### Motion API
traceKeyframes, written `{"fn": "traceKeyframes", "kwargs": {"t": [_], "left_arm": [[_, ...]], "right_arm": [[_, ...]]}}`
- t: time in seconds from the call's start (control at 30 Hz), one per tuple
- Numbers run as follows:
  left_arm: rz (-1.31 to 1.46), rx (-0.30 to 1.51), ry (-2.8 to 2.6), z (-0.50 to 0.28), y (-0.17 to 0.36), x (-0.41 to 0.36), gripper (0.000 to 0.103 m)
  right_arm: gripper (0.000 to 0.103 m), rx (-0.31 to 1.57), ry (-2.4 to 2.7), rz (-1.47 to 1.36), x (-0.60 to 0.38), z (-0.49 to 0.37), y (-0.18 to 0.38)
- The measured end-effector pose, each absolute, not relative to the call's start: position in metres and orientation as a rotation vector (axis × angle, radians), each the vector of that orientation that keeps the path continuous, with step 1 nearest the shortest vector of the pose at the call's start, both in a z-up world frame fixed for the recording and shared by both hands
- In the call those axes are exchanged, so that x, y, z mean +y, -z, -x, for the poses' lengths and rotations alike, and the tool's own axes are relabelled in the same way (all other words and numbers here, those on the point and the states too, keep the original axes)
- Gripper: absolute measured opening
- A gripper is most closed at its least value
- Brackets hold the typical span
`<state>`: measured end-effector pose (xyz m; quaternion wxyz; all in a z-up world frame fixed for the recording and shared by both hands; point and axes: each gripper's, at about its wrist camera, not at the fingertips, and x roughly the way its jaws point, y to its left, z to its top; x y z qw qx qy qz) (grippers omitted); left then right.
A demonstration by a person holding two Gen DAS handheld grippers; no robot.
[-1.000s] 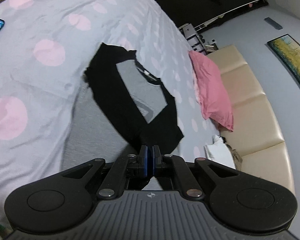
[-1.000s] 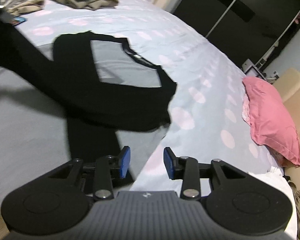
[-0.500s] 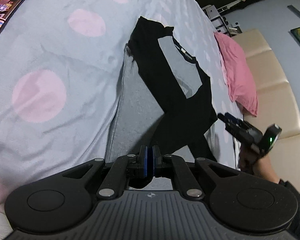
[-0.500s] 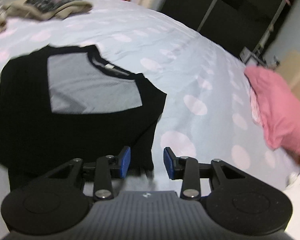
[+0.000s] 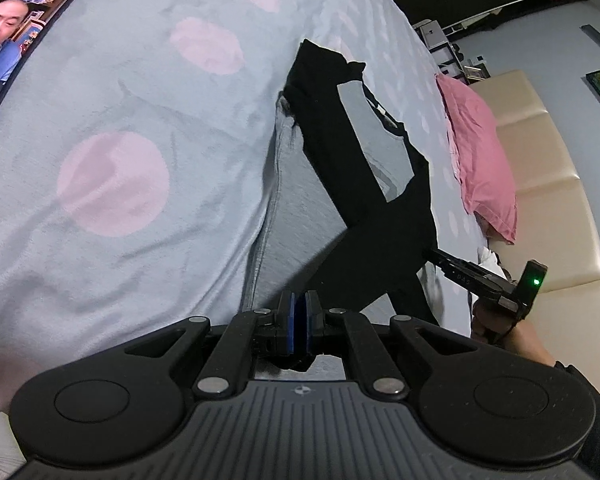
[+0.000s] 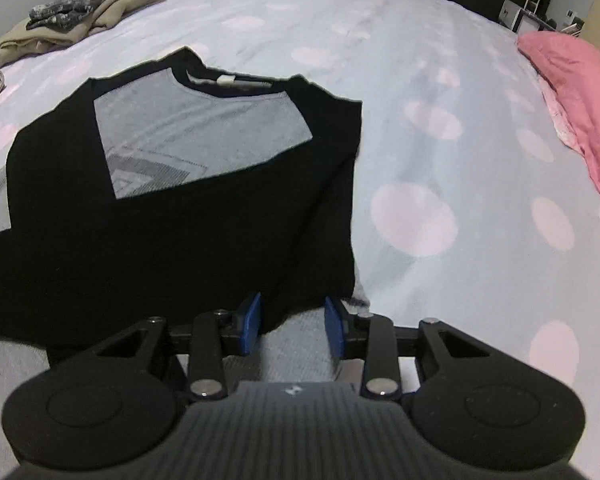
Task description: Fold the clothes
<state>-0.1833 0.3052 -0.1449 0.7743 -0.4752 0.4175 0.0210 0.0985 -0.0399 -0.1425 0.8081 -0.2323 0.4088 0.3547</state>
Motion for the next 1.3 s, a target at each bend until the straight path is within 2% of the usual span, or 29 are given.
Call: {"fn": "traceKeyframes", "kwargs": {"t": [0.17, 0.33, 0.5, 0.67, 0.83, 1.0, 1.07, 1.1, 1.3], "left_arm": [[1.083, 0.890, -0.044, 0.188, 0.146, 0.308, 0.003], [1.077, 0.881, -0.030, 0.196, 0.140, 0.304, 0.003], [1.092, 0.898, -0.020, 0.193, 0.152, 0.302, 0.003], [1.130, 0.887, -0.023, 0.193, 0.155, 0.304, 0.003], [1.146, 0.873, -0.019, 0.194, 0.152, 0.305, 0.003], [1.161, 0.860, -0.013, 0.195, 0.149, 0.305, 0.003], [1.162, 0.861, -0.005, 0.195, 0.148, 0.304, 0.003], [1.163, 0.861, 0.000, 0.195, 0.147, 0.304, 0.003], [1.160, 0.864, 0.022, 0.199, 0.143, 0.302, 0.003]], "right_arm": [[0.039, 0.791, -0.854, 0.490, -0.029, -0.057, 0.103], [0.040, 0.796, -0.997, 0.479, -0.013, 0.006, 0.082], [0.040, 0.663, -1.206, 0.686, 0.002, 0.106, 0.085], [0.044, 0.600, -1.266, 0.748, 0.038, 0.207, 0.109], [0.042, 0.535, -1.118, 0.734, 0.074, 0.237, 0.135], [0.016, 0.554, -0.980, 0.687, 0.091, 0.235, 0.148], [0.012, 0.568, -0.945, 0.672, 0.089, 0.229, 0.148], [0.003, 0.578, -0.938, 0.661, 0.086, 0.225, 0.148], [0.002, 0.559, -0.986, 0.741, 0.076, 0.222, 0.131]]}}
